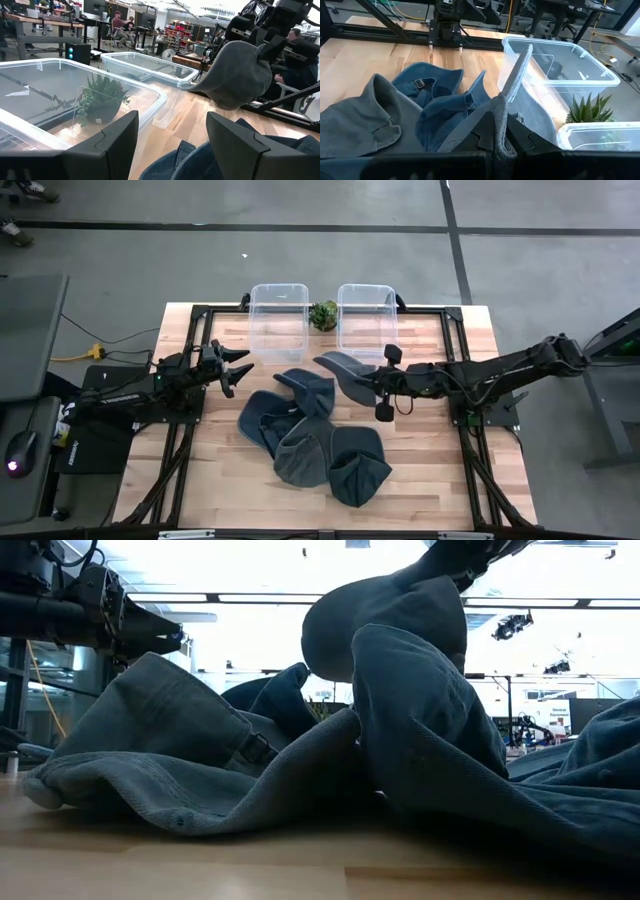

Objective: Pick & Place hat
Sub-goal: Put the top gray cap into the left transparent bin

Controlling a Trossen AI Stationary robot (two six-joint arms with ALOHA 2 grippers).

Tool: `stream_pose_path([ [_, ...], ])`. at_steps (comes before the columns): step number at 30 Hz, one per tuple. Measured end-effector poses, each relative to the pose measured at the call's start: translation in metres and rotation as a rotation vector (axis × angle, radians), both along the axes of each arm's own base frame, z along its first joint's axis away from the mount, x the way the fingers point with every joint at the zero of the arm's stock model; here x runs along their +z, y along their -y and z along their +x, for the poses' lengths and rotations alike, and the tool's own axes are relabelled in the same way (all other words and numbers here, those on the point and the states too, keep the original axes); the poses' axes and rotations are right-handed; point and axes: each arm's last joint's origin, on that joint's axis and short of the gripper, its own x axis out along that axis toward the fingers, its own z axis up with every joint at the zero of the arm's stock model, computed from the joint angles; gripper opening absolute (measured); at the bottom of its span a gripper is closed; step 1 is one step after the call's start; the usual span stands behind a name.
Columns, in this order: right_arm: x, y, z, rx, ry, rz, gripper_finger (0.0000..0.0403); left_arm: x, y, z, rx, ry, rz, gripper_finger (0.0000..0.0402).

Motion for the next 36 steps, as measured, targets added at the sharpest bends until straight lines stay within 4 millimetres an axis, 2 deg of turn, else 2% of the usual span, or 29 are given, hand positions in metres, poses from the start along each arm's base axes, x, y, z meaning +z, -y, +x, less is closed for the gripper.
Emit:
stream_pose_path([
  [16,0.0000,-0.0003,0.0001,0.016,-0.005,-0.014,0.0007,0.0015,-0.0001,-0.0001,0.003,0.015,0.003,0.0232],
  [19,0.0000,-0.0003,0.0001,0.016,-0.005,-0.013,0.0007,0.0015,-0.0001,-0.0001,0.000,0.035,-0.045,0.0232],
  [28,0.0000,-0.0003,0.0001,0.016,-0.004,-0.013,0.0007,-0.0012,-0.0049,-0.0025,0.182,0.065,-0.157,0.0232],
  [32,0.0000,-0.0003,0.0001,0.017,-0.004,-0.013,0.0007,-0.0028,-0.0045,-0.0021,0.163,0.062,-0.189,0.0232],
  [36,0.0001,-0.0006,0.0003,0.024,-0.003,-0.012,0.0007,-0.0031,-0.0016,-0.0003,0.049,0.030,-0.153,0.0232],
])
